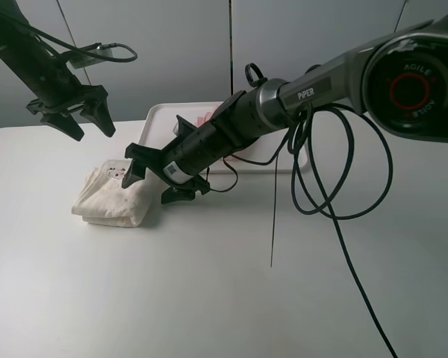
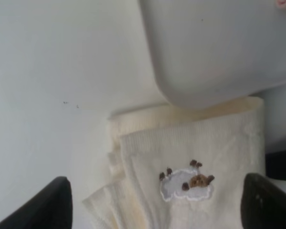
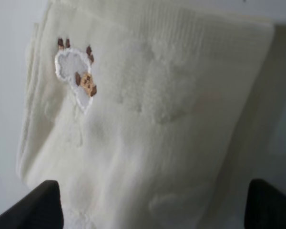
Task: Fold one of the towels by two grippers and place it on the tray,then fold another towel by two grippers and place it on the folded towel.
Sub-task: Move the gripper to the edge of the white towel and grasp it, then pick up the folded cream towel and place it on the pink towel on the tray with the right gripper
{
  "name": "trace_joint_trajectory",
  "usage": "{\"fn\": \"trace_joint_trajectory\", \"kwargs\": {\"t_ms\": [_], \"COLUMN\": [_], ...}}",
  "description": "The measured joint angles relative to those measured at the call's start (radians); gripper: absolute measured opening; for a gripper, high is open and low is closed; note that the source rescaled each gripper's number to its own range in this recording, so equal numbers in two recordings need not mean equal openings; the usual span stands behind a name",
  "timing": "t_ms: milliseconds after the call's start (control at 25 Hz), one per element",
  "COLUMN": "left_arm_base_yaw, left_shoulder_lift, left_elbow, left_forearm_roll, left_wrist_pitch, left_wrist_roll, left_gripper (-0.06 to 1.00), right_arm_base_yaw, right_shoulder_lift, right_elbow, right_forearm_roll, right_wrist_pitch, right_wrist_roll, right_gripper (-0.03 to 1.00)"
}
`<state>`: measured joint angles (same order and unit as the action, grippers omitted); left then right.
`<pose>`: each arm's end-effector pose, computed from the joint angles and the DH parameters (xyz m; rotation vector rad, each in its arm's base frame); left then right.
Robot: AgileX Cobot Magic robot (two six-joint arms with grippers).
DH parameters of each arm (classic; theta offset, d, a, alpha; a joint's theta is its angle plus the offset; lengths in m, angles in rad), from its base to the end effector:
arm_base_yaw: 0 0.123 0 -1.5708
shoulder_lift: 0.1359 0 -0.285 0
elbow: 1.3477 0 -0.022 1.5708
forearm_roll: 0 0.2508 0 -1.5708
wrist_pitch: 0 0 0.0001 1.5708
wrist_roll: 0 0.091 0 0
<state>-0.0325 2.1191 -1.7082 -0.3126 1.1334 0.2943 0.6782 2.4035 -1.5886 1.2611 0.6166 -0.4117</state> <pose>0.4353 -0.0395 0.1983 0.3102 2.9482 -0.4080 0.3434 0.3412 0.0727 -0.1235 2.8037 1.2323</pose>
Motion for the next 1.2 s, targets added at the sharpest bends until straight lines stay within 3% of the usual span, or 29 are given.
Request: {"fn": "trace_joint_trajectory", "kwargs": {"t_ms": [160, 400, 560, 760, 1200], "left_arm_base_yaw": [0.0, 0.0, 0.0, 0.0, 0.0], "left_shoulder_lift": [0.0, 0.0, 0.0, 0.0, 0.0], "left_elbow": [0.0, 0.0, 0.0, 0.0, 0.0], "left_forearm_roll": [0.0, 0.0, 0.0, 0.0, -0.036], "left_wrist_pitch": [0.0, 0.0, 0.0, 0.0, 0.0], "left_wrist_roll": [0.012, 0.014, 0.016, 0.016, 0.022], "left_gripper": [0.93, 0.93, 0.93, 0.93, 0.93], "right_arm_base_yaw": [0.002, 0.038, 0.047, 0.06, 0.066], "right_shoulder_lift": [0.014, 0.015, 0.015, 0.015, -0.031], "right_elbow": [0.0, 0.0, 0.0, 0.0, 0.0], "right_forearm_roll": [0.015, 0.029, 0.025, 0.016, 0.03], "right_wrist_pitch": [-0.012, -0.075, -0.112, -0.145, -0.102], "right_wrist_roll": [-0.006, -0.02, -0.022, -0.056, -0.132], "right_gripper": [0.8, 0.68, 0.46, 0.08, 0.08]}}
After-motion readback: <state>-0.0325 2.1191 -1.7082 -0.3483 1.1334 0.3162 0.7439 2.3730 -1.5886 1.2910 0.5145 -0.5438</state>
